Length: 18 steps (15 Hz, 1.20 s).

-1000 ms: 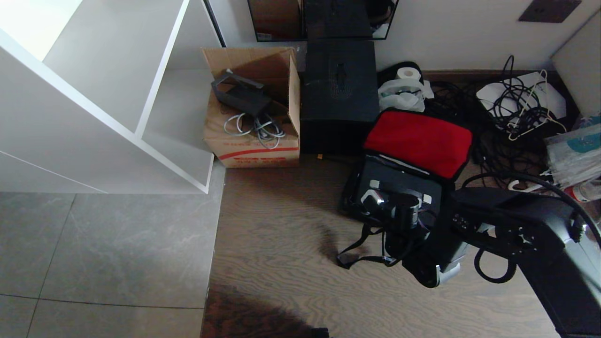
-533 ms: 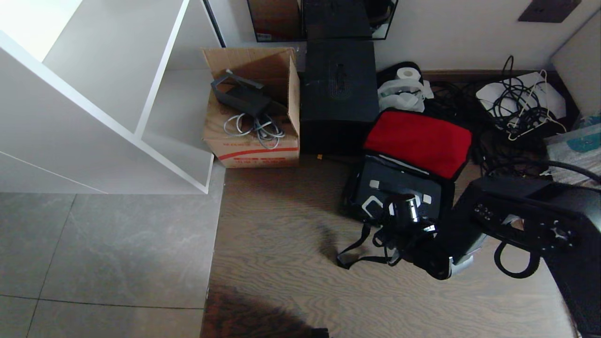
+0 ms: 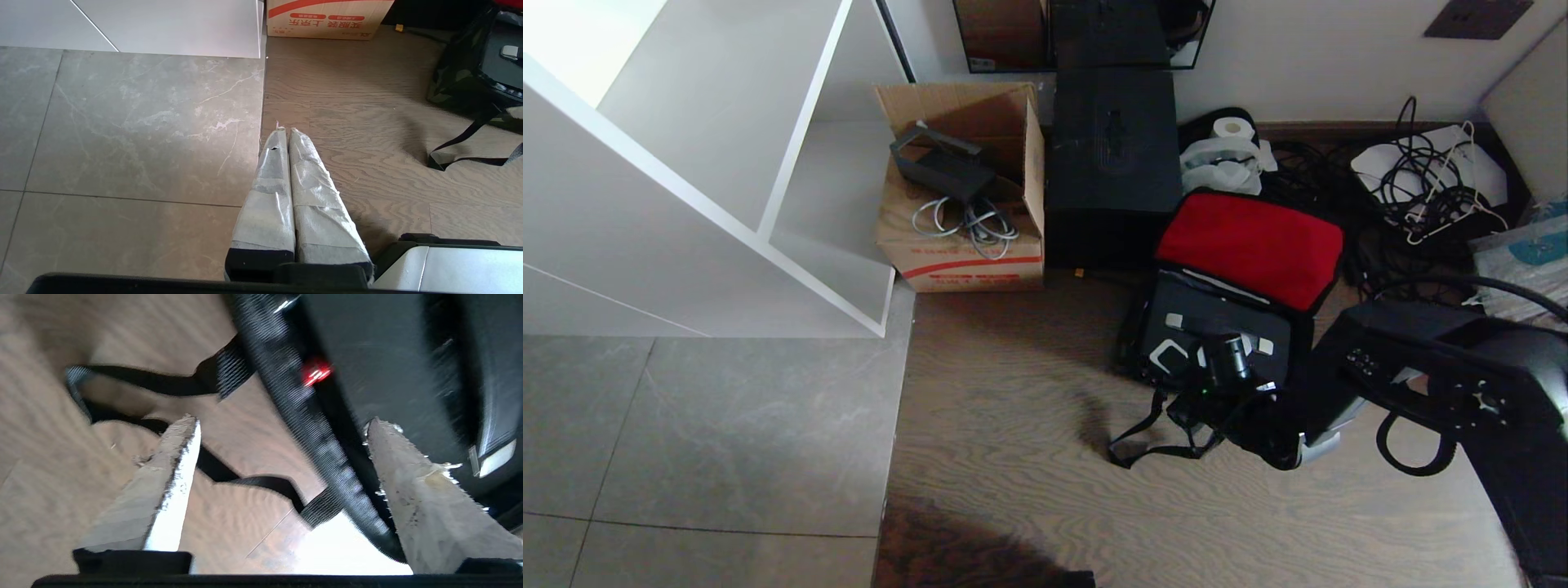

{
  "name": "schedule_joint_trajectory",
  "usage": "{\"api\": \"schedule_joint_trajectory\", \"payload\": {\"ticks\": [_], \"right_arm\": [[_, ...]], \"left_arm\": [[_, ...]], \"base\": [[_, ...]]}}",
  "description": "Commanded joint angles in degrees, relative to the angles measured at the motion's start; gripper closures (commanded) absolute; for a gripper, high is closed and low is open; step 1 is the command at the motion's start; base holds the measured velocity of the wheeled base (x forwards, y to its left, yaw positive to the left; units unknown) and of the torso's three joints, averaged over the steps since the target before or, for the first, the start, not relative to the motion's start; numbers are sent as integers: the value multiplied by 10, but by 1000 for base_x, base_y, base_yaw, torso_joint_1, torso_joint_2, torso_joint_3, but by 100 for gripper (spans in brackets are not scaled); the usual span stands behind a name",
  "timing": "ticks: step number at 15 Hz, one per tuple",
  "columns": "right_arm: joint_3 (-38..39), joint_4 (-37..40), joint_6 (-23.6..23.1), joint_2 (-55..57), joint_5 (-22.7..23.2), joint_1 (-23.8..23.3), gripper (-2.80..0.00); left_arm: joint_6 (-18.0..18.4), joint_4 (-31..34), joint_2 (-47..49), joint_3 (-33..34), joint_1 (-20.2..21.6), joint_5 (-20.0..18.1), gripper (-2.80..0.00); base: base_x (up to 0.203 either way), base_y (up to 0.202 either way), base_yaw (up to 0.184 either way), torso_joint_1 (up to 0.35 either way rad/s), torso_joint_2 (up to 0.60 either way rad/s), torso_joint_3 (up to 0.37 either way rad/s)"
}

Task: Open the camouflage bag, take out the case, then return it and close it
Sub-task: Grip the handle

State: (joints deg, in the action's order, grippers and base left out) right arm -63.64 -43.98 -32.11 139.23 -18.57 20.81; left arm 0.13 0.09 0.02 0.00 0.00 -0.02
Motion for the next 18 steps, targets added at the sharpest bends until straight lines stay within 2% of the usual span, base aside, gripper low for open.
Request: {"api": "schedule_joint_trajectory", "payload": {"ticks": [1, 3, 6, 18], "right_arm": [[-7, -1, -8, 0, 0, -14, -280], [-7, 7, -29, 0, 3, -26, -280], [-3, 13, -27, 5, 31, -28, -280], [-19, 27, -21, 59, 38, -28, -280]], "left_arm": [[0, 0, 0, 0, 0, 0, 0], [0, 0, 0, 0, 0, 0, 0], [0, 0, 0, 0, 0, 0, 0], [0, 0, 0, 0, 0, 0, 0]], "base": [[0, 0, 0, 0, 0, 0], [0, 0, 0, 0, 0, 0], [0, 0, 0, 0, 0, 0], [0, 0, 0, 0, 0, 0]]}}
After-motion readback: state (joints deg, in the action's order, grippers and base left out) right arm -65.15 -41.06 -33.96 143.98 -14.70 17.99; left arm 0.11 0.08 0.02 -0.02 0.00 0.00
